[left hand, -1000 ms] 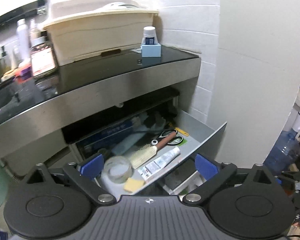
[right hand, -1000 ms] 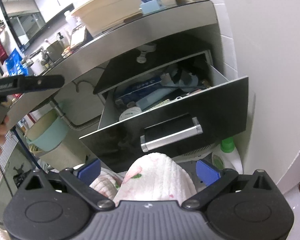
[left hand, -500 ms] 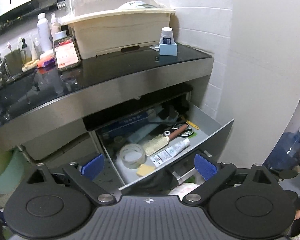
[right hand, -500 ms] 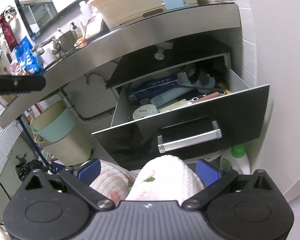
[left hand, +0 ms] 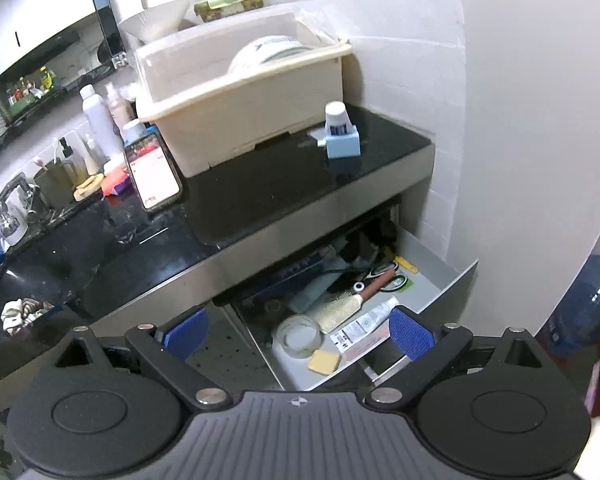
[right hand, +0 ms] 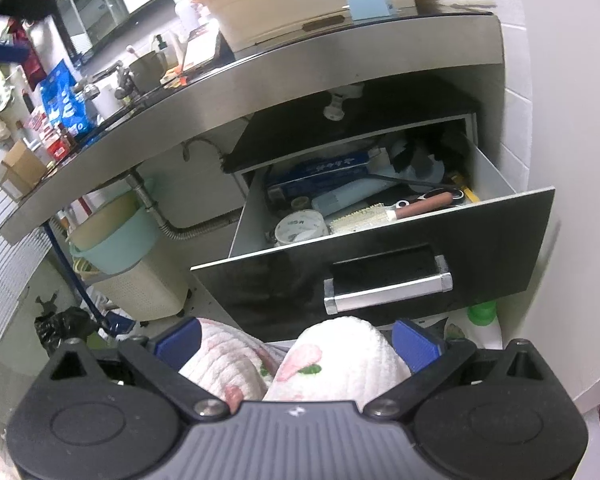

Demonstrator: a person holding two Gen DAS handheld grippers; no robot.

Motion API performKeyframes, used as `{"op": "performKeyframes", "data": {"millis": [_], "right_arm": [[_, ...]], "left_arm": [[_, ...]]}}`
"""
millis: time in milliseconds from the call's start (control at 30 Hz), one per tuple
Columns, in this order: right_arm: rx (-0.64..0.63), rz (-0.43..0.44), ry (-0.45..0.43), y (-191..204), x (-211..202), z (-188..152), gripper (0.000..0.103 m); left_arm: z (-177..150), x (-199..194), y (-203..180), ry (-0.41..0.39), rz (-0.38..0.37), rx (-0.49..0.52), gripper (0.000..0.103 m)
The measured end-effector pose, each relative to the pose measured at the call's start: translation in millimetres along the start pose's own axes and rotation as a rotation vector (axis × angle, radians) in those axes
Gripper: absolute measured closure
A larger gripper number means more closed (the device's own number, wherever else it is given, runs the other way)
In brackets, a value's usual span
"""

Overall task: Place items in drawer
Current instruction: 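Raise the left gripper up and back out of the drawer, then move the right gripper to the front panel of the open drawer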

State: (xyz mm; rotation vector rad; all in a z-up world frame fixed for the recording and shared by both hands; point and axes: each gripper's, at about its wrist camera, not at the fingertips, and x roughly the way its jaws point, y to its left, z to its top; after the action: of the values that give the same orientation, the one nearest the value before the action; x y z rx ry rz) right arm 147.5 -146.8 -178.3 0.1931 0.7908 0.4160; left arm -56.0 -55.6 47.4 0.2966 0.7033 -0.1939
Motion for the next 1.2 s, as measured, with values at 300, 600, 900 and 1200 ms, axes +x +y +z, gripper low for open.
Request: {"op": "performKeyframes", "data": {"millis": [300, 600, 900, 1200], "right_arm": [[-0.007, -0.008, 0.052, -1, 10, 11, 0.001], [-0.03, -0.011, 0.076, 4, 22, 22, 0.001], [-0.043, -0.071, 0.01, 1, 40, 42, 0.001], [-0.101, -0.166, 0.006, -2, 86, 54, 0.014]], "left_arm": [[45, -50, -8, -0.088, 0.079, 0.027, 0.005], [68, -58, -7, -0.129, 0.092, 0.025, 0.004], [62, -48, 8, -0.121, 0.113, -0.013, 0.005], [57, -43, 21, -0.1, 0.127, -0.055, 0.005]]}}
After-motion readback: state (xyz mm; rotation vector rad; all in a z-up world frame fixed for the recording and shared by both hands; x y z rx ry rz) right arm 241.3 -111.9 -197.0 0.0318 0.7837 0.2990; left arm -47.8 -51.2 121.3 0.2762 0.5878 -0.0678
